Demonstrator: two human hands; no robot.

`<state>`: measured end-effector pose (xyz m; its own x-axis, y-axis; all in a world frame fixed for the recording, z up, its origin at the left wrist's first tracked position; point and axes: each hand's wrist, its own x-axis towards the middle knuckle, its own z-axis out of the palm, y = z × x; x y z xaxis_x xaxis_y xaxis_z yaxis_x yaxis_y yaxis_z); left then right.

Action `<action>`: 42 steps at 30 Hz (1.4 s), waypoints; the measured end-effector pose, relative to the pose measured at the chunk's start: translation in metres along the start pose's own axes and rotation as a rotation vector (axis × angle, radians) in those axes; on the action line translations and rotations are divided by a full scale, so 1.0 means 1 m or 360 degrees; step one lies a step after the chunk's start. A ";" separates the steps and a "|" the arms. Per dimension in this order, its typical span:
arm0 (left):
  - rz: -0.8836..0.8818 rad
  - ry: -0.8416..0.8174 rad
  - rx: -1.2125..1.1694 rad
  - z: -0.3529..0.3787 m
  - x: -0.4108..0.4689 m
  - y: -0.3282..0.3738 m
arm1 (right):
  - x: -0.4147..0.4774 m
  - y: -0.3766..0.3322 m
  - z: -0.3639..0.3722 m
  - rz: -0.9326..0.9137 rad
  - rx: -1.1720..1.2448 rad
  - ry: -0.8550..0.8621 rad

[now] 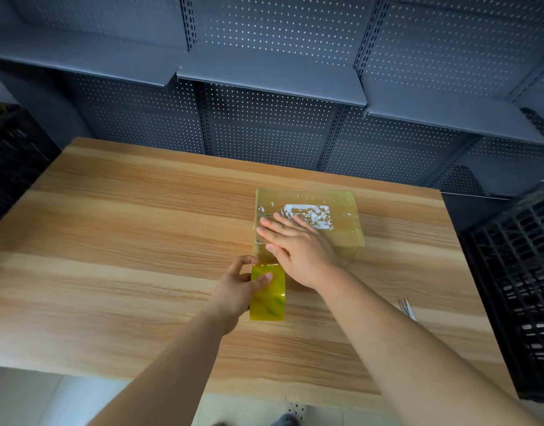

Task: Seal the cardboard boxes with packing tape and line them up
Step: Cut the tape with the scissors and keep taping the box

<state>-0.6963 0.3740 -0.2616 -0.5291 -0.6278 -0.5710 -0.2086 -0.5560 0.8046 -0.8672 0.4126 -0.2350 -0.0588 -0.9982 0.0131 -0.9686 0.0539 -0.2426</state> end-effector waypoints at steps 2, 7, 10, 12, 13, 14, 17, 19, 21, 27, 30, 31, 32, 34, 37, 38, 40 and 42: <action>0.0045 -0.0012 0.0017 -0.001 0.001 0.004 | 0.003 -0.005 -0.006 0.0035 0.0021 -0.0008; 0.0115 -0.0018 0.0002 -0.005 0.005 0.005 | -0.073 0.003 -0.001 0.0428 0.0562 0.0688; 0.0112 -0.0056 0.0017 -0.006 0.009 0.004 | -0.178 0.051 0.044 0.1372 0.0559 0.1060; 0.0105 -0.0076 0.0018 -0.007 0.009 0.004 | -0.235 0.080 0.070 0.1851 0.0357 0.0961; 0.0098 -0.0078 0.0014 -0.008 0.009 0.003 | -0.253 0.090 0.078 0.2035 0.0307 0.0820; 0.0089 -0.0076 0.0011 -0.008 0.010 0.002 | -0.265 0.097 0.085 0.2169 0.0293 0.0654; 0.0079 -0.0056 0.0017 -0.007 0.009 0.003 | -0.277 0.108 0.094 0.2280 0.0259 0.0264; 0.0083 -0.0055 0.0031 -0.005 0.008 0.004 | -0.272 0.110 0.093 0.2313 0.0310 0.0197; 0.0089 -0.0051 0.0051 -0.005 0.007 0.005 | -0.265 0.111 0.086 0.2328 0.0368 0.0140; 0.0082 -0.0047 0.0055 -0.008 0.005 0.006 | -0.233 0.095 0.019 0.1889 0.0854 0.0045; 0.0102 -0.0054 0.0070 -0.008 0.004 0.007 | -0.205 0.064 -0.035 0.1502 0.1151 -0.0331; 0.0104 -0.0052 0.0060 -0.008 0.005 0.006 | -0.195 0.056 -0.050 0.1428 0.1137 -0.0506; 0.0104 -0.0048 0.0045 -0.007 0.004 0.006 | -0.184 0.052 -0.059 0.1355 0.1105 -0.0618; 0.0105 -0.0048 0.0016 -0.007 0.004 0.004 | -0.161 0.047 -0.070 0.1221 0.1014 -0.0699; 0.0096 -0.0052 -0.0045 -0.006 0.001 0.002 | -0.128 0.043 -0.077 0.1064 0.0923 -0.0707; 0.0092 -0.0050 -0.0055 -0.006 0.001 0.001 | -0.119 0.043 -0.077 0.1040 0.0901 -0.0713; 0.0081 -0.0047 -0.0048 -0.007 0.002 -0.001 | -0.104 0.045 -0.074 0.1013 0.0850 -0.0719; 0.0075 -0.0038 -0.0032 -0.006 0.003 -0.001 | -0.094 0.048 -0.068 0.0995 0.0836 -0.0737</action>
<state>-0.6927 0.3689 -0.2652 -0.5576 -0.6405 -0.5281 -0.1664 -0.5370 0.8270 -0.9249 0.5107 -0.1823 -0.3204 -0.7094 -0.6277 -0.5540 0.6778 -0.4833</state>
